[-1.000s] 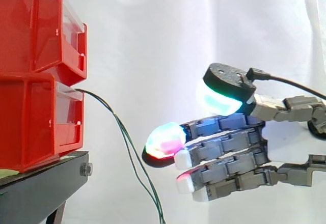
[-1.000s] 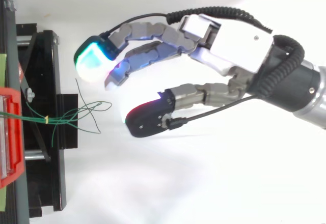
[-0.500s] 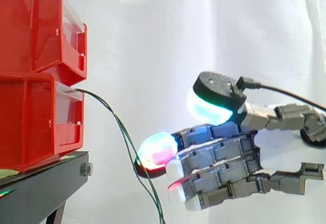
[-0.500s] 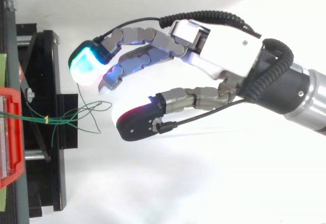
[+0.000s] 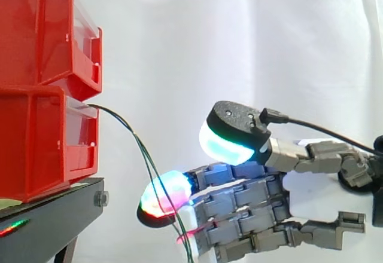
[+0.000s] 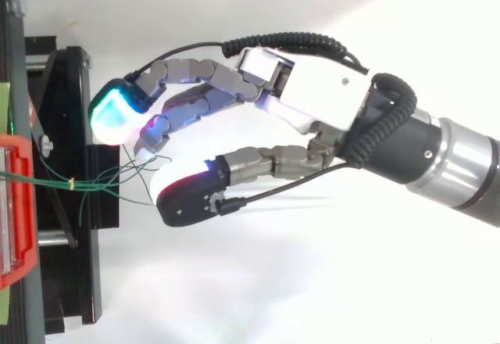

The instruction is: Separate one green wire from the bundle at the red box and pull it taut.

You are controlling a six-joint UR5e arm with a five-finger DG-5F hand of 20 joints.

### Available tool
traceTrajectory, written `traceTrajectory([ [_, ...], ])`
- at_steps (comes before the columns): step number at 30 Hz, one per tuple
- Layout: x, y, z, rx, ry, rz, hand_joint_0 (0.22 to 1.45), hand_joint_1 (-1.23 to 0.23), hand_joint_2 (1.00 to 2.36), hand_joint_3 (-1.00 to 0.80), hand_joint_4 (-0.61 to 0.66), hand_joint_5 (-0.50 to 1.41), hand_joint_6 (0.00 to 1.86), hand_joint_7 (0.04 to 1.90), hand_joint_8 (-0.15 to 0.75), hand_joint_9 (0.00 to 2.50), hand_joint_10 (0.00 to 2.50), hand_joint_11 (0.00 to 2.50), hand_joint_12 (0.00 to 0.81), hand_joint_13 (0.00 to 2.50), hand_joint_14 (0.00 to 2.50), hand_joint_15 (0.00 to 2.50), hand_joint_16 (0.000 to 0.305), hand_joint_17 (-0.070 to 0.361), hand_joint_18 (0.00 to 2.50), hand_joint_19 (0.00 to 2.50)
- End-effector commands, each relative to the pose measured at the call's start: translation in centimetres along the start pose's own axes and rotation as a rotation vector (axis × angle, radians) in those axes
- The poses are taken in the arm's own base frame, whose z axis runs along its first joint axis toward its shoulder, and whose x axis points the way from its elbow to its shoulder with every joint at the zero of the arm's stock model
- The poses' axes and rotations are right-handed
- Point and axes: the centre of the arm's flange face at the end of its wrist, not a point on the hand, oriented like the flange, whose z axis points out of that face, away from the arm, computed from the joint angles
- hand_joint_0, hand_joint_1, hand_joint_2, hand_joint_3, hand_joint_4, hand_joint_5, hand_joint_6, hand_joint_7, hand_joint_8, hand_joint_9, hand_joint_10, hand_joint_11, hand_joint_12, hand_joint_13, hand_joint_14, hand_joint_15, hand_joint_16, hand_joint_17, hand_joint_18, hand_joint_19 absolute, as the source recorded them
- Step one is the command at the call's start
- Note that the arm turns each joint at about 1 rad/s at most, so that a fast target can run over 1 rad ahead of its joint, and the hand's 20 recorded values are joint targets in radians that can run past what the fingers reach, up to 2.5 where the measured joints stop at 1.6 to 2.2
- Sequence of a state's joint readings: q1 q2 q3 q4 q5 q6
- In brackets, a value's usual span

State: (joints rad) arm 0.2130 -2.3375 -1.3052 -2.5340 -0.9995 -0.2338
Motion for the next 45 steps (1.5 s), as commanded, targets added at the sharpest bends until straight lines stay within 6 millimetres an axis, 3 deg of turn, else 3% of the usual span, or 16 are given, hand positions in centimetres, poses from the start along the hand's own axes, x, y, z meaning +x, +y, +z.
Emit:
traceTrajectory([
  [1, 0.7, -1.0, 0.6, 0.004, 0.003, 0.012, 0.50, -0.70, 1.00, -0.50, 0.24, -0.13, 0.50, 0.80, 0.229, 0.84, 0.02, 0.50, 0.347, 0.71, 0.02, 0.47, 0.052, 0.118, 0.49, 0.42],
  [6, 1.2, -0.7, 1.4, -0.010, 0.002, 0.022, 0.51, -0.71, 1.00, -0.50, 0.25, -0.13, 0.50, 0.82, 0.230, 0.86, 0.01, 0.50, 0.345, 0.71, 0.02, 0.48, 0.052, 0.116, 0.50, 0.43],
  [23, 3.0, 0.1, 1.0, -0.029, 0.024, 0.026, 0.53, -0.71, 1.00, -0.49, 0.26, -0.11, 0.50, 0.85, 0.224, 0.90, 0.02, 0.51, 0.340, 0.73, 0.02, 0.49, 0.050, 0.112, 0.51, 0.44],
  [28, 3.5, 0.2, 0.8, -0.032, 0.023, 0.030, 0.50, -0.68, 1.00, -0.50, 0.14, -0.16, 0.50, 0.83, 0.221, 0.74, 0.02, 0.68, 0.351, 0.71, 0.02, 0.52, 0.053, 0.119, 0.51, 0.44],
  [36, 2.7, -0.3, 0.8, -0.005, 0.023, 0.023, 0.47, -0.65, 1.00, -0.50, 0.12, -0.19, 0.50, 0.76, 0.209, 0.52, 0.01, 0.29, 0.364, 0.67, 0.02, 0.44, 0.055, 0.125, 0.49, 0.41],
  [45, 1.8, -0.5, 1.2, -0.005, 0.009, 0.019, 0.47, -0.63, 1.00, -0.50, 0.16, -0.17, 0.50, 0.75, 0.224, 0.65, 0.01, 0.28, 0.359, 0.66, 0.02, 0.43, 0.055, 0.123, 0.46, 0.41],
])
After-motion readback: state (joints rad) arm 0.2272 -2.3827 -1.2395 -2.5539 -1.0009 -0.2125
